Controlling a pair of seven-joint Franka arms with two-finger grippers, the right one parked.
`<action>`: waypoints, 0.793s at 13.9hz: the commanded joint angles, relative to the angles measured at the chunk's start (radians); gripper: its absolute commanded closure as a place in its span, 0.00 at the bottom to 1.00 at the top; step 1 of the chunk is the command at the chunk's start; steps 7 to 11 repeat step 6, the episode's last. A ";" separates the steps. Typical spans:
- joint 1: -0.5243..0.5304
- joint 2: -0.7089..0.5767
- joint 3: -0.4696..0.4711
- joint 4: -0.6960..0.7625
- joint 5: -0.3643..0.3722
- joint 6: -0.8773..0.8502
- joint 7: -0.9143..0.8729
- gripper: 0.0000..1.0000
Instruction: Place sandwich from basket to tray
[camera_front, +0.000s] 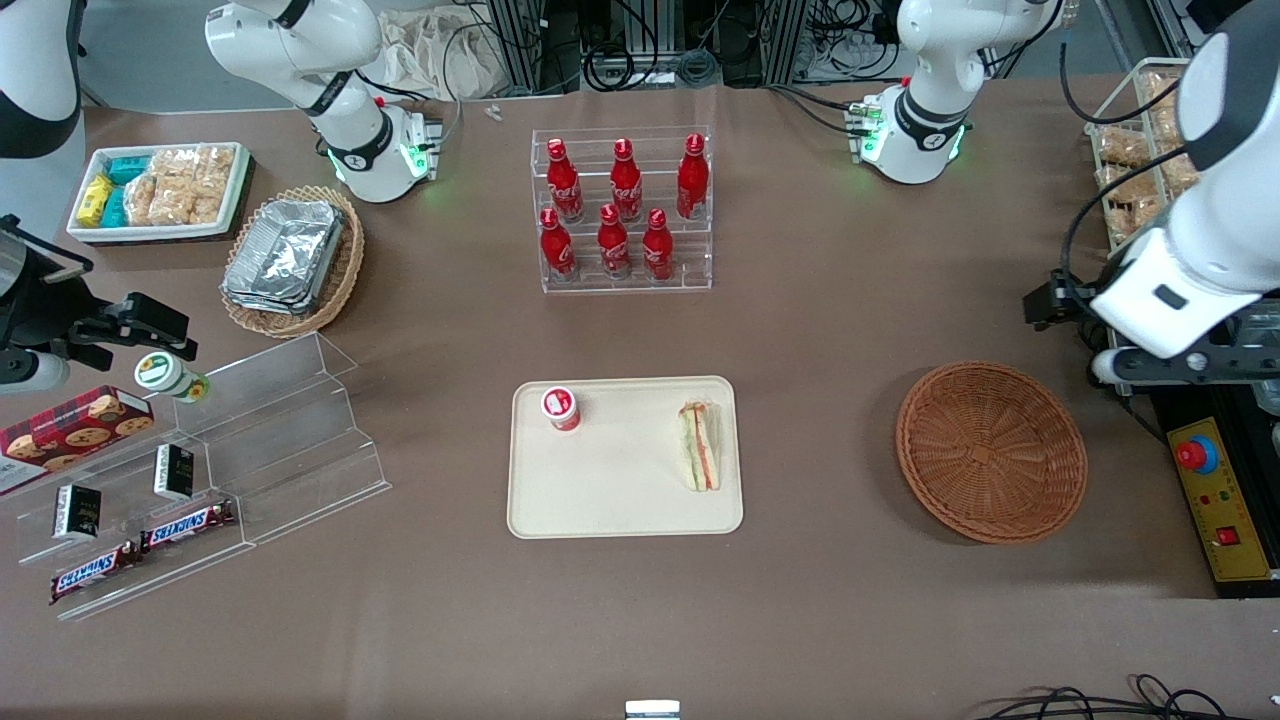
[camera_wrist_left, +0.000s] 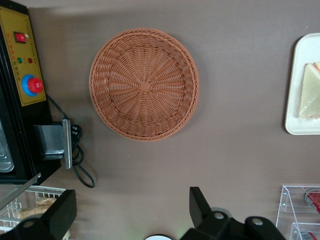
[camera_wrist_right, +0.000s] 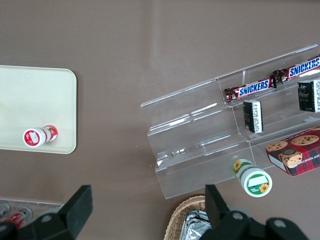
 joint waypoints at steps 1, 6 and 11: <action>0.009 -0.045 0.034 -0.023 -0.025 0.003 0.017 0.00; -0.187 -0.079 0.322 -0.026 -0.075 0.003 0.068 0.00; -0.187 -0.079 0.322 -0.026 -0.075 0.003 0.068 0.00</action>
